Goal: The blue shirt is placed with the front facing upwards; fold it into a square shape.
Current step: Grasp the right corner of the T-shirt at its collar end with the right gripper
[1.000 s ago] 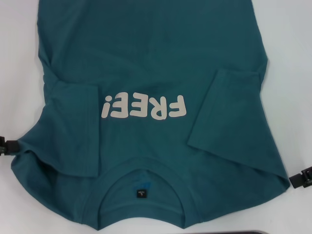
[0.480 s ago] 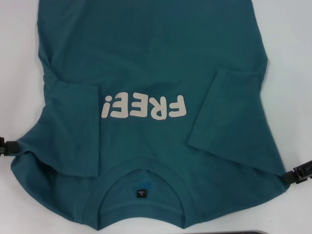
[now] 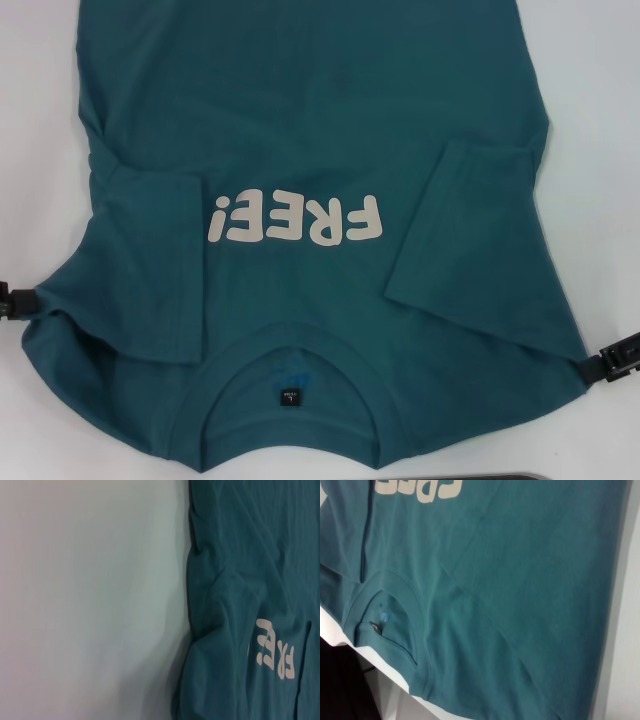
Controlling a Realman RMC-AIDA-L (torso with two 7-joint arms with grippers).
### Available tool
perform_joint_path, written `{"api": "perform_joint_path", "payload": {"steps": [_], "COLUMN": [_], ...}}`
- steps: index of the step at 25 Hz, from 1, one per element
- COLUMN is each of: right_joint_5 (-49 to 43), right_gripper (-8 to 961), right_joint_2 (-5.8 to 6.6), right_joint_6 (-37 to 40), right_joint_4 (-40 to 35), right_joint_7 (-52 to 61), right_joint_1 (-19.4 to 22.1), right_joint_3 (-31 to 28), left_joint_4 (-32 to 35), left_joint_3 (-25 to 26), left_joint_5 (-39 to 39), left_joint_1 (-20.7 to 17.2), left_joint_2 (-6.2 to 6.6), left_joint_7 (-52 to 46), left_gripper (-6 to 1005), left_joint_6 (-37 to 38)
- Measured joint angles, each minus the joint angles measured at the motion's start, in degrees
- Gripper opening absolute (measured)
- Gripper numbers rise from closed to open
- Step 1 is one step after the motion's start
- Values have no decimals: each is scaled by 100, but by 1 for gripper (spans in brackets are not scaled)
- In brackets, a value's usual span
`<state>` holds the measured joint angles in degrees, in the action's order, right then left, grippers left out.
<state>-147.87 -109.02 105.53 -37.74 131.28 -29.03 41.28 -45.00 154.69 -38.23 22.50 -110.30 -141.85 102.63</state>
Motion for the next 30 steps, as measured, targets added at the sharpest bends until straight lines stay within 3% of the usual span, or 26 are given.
{"api": "perform_joint_path", "payload": {"steps": [30], "right_joint_5": [-32], "right_gripper": [651], "right_joint_2": [-11], "right_joint_6": [-151], "right_joint_4": [144], "right_joint_7": [295], "right_joint_1": [-52], "right_joint_3": [12], "left_joint_4": [9], "left_joint_3": [-4], "left_joint_5": [0], "left_joint_1": [-50], "left_joint_2": [0], "left_joint_7": [27], "left_gripper": [50], "left_joint_6": [-16]}}
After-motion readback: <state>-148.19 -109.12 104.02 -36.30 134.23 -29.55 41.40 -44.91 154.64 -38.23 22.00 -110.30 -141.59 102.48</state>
